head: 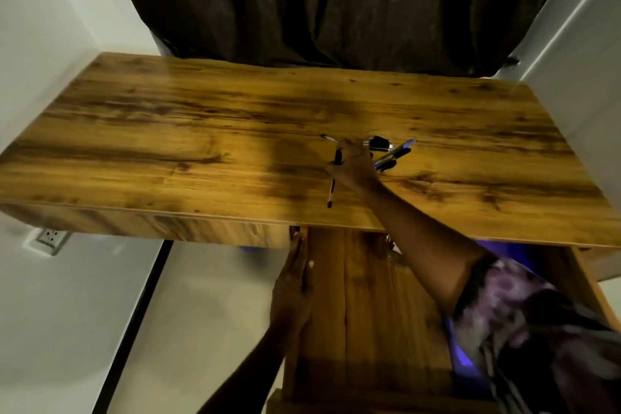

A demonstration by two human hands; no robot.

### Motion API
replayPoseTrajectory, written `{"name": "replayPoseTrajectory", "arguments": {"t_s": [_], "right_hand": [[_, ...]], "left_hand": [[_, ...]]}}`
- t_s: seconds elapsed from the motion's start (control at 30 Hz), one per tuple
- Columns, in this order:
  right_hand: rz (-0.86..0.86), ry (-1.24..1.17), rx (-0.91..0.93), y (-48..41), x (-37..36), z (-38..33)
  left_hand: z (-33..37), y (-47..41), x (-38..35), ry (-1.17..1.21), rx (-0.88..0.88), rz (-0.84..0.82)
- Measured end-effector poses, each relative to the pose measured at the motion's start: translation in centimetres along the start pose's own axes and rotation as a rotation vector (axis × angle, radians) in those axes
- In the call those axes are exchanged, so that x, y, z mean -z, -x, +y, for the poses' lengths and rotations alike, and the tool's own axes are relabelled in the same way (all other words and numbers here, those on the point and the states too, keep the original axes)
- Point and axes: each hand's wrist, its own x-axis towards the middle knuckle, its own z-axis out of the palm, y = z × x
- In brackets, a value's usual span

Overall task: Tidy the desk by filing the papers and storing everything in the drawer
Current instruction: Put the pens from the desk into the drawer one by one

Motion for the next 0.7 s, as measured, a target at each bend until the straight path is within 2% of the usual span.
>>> {"name": "replayPoseTrajectory", "arguments": {"t_s": [0.13,0.27,0.37,0.5,0.7], "right_hand": [[-0.017,-0.11,0.066,4.2,0.1,2.1],[-0.046,-0.204,0.091,8.9,-0.4,4.9],[-0.123,-0.205,0.088,12.6,-1.3,6.5],[-0.262,-0.133,-0.014,17.0,-4.5,8.9],[-0.373,-0.177,-0.121,19.4,-8.6,10.0]], "left_hand": [[-0.4,-0.1,0.2,0.067,0.023,-0.065],[-1.0,-0.5,-0.4,0.023,0.057,-0.052],[-0.5,-1.6,-0.5,-0.057,0.055,-0.009],[0.0,-2.5,-0.5,-0.289,-0.069,0.143],[0.4,-3.4,-0.8,-0.466,-0.054,0.166]]}}
